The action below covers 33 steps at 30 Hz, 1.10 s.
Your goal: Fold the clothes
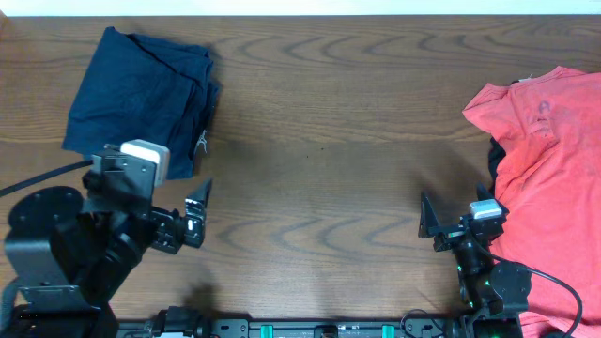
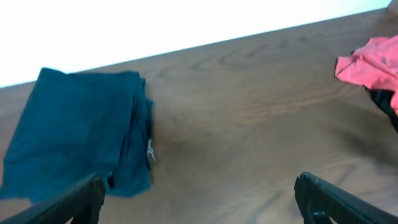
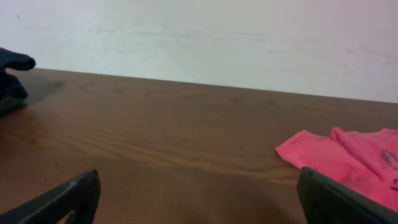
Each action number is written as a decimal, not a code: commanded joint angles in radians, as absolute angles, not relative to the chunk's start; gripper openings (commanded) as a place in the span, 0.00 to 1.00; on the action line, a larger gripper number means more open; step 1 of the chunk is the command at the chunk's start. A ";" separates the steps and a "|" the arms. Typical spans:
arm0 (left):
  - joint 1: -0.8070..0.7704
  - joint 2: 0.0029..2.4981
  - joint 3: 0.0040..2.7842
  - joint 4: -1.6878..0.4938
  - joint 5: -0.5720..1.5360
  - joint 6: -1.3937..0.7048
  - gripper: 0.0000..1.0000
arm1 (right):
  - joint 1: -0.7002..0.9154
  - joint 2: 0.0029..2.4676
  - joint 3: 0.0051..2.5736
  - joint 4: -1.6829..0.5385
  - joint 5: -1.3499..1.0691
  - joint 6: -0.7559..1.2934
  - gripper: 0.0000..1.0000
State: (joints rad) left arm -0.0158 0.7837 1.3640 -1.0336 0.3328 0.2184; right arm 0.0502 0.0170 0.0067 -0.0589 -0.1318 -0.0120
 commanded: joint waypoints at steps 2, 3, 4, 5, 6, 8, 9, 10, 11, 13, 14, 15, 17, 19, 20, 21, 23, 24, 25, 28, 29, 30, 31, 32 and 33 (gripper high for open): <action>-0.061 0.710 1.218 -0.928 0.257 0.230 0.98 | 0.059 0.014 0.006 -0.063 -0.136 -0.023 0.99; -0.065 0.687 1.178 -0.898 0.243 0.220 0.98 | 0.059 0.014 0.006 -0.063 -0.136 -0.023 0.99; -0.069 0.659 1.130 -0.859 0.221 0.193 0.98 | 0.059 0.014 0.006 -0.063 -0.136 -0.023 0.99; -0.070 0.627 1.079 -0.818 0.206 0.167 0.98 | 0.059 0.014 0.006 -0.063 -0.136 -0.023 0.99; -0.070 0.602 1.040 -0.789 0.194 0.150 0.98 | 0.059 0.014 0.006 -0.063 -0.136 -0.023 0.99; -0.070 0.532 0.933 -0.706 0.145 0.110 0.98 | 0.059 0.014 0.006 -0.063 -0.136 -0.023 0.99; -0.070 0.502 0.888 -0.670 0.128 0.099 0.98 | 0.059 0.014 0.006 -0.063 -0.136 -0.023 0.99; -0.070 0.465 0.835 -0.630 0.116 0.091 0.98 | 0.059 0.014 0.006 -0.063 -0.136 -0.023 0.99; -0.070 0.437 0.797 -0.604 0.114 0.091 0.98 | 0.059 0.014 0.006 -0.063 -0.136 -0.023 0.99; -0.070 0.359 0.696 -0.535 0.110 0.091 0.98 | 0.059 0.014 0.006 -0.063 -0.136 -0.023 0.99; -0.070 0.327 0.658 -0.511 0.111 0.087 0.98 | 0.059 0.014 0.006 -0.063 -0.136 -0.023 0.99; -0.070 0.283 0.608 -0.477 0.111 0.078 0.98 | 0.059 0.014 0.006 -0.063 -0.136 -0.023 0.99; -0.070 0.206 0.525 -0.417 0.111 0.068 0.98 | 0.059 0.014 0.006 -0.063 -0.136 -0.023 0.99; -0.070 0.133 0.445 -0.352 0.111 0.065 0.98 | 0.059 0.014 0.006 -0.063 -0.136 -0.023 0.99; -0.070 0.100 0.409 -0.321 0.111 0.065 0.98 | 0.059 0.014 0.006 -0.063 -0.136 -0.023 0.99; -0.068 0.064 0.370 -0.287 0.111 0.064 0.98 | 0.059 0.014 0.006 -0.063 -0.136 -0.023 0.99; -0.067 0.013 0.310 -0.239 0.108 0.049 0.98 | 0.059 0.014 0.006 -0.063 -0.136 -0.023 0.99; -0.067 0.002 0.278 -0.210 0.102 0.036 0.98 | 0.059 0.014 0.006 -0.063 -0.136 -0.023 0.99; -0.067 0.005 0.258 -0.183 0.099 0.030 0.98 | 0.059 0.014 0.006 -0.063 -0.136 -0.023 0.99; -0.067 0.001 0.188 -0.107 0.099 0.004 0.98 | 0.059 0.014 0.006 -0.063 -0.136 -0.023 0.99; -0.067 0.002 0.165 -0.073 0.099 0.005 0.98 | 0.059 0.014 0.006 -0.063 -0.136 -0.023 0.99; -0.067 0.002 0.137 -0.036 0.099 0.005 0.98 | 0.059 0.014 0.006 -0.063 -0.136 -0.023 0.99; -0.067 0.002 0.110 -0.002 0.095 0.005 0.98 | 0.059 0.014 0.006 -0.063 -0.136 -0.023 0.99; -0.067 0.002 0.084 0.029 0.088 0.006 0.98 | 0.059 0.014 0.006 -0.063 -0.136 -0.023 0.99; -0.067 0.002 0.058 0.059 0.080 0.006 0.98 | 0.059 0.014 0.006 -0.063 -0.136 -0.023 0.99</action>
State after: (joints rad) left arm -0.0639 0.0113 0.1104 0.0128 0.1062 0.0223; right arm 0.0502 0.0174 0.0067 -0.0593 -0.1314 -0.0124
